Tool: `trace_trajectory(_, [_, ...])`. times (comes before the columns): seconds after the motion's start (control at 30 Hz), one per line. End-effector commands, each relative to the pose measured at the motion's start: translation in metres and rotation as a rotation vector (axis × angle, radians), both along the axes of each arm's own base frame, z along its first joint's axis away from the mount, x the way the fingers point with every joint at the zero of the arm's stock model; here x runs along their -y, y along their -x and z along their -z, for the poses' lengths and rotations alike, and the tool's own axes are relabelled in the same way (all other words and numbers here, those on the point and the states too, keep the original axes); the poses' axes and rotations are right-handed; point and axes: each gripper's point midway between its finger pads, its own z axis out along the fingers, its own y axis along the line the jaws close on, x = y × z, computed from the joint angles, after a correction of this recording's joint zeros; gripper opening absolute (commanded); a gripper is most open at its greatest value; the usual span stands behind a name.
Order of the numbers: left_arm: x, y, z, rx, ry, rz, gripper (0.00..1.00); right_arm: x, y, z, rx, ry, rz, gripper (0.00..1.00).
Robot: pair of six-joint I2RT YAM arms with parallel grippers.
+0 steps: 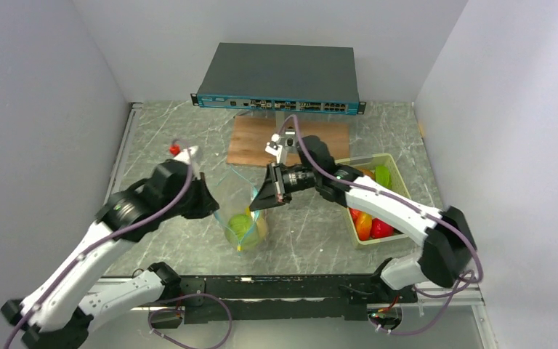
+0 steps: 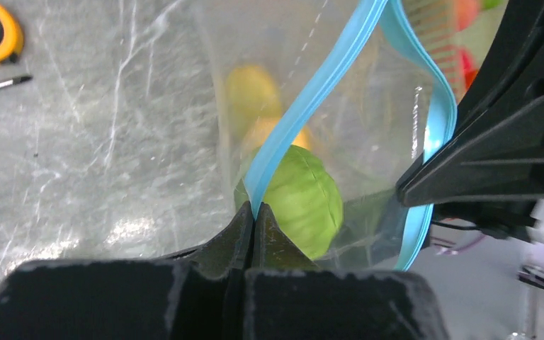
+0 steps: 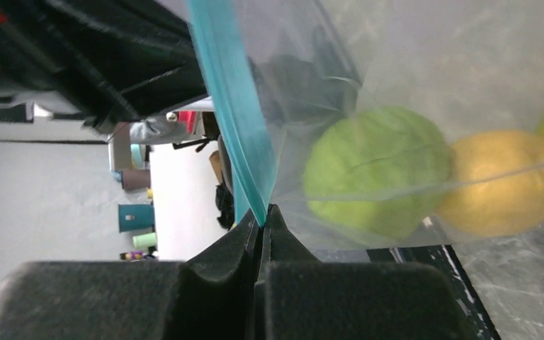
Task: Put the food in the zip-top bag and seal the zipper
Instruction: Adjust the zipper food storage bag at the center of the board.
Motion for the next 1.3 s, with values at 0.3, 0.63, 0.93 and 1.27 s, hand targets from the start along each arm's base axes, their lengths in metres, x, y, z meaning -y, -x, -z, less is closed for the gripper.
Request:
trace_trajectory(0.3, [-0.009, -0.019, 0.006, 0.062, 0.024, -0.11, 0.45, -0.023, -0.012, 0.008, 0.096, -0.037, 0.039, 0.0])
trace_trajectory(0.63, [-0.013, -0.015, 0.027, 0.039, -0.014, -0.099, 0.58, -0.026, -0.008, -0.009, 0.12, -0.089, 0.038, 0.0])
trace_trajectory(0.93, [-0.036, -0.006, 0.026, 0.057, -0.082, -0.136, 0.71, -0.028, -0.008, -0.006, 0.146, -0.072, 0.032, 0.0])
trace_trajectory(1.27, [-0.051, -0.006, 0.032, 0.057, -0.117, -0.201, 0.73, -0.027, -0.01, -0.012, 0.188, -0.05, 0.024, 0.0])
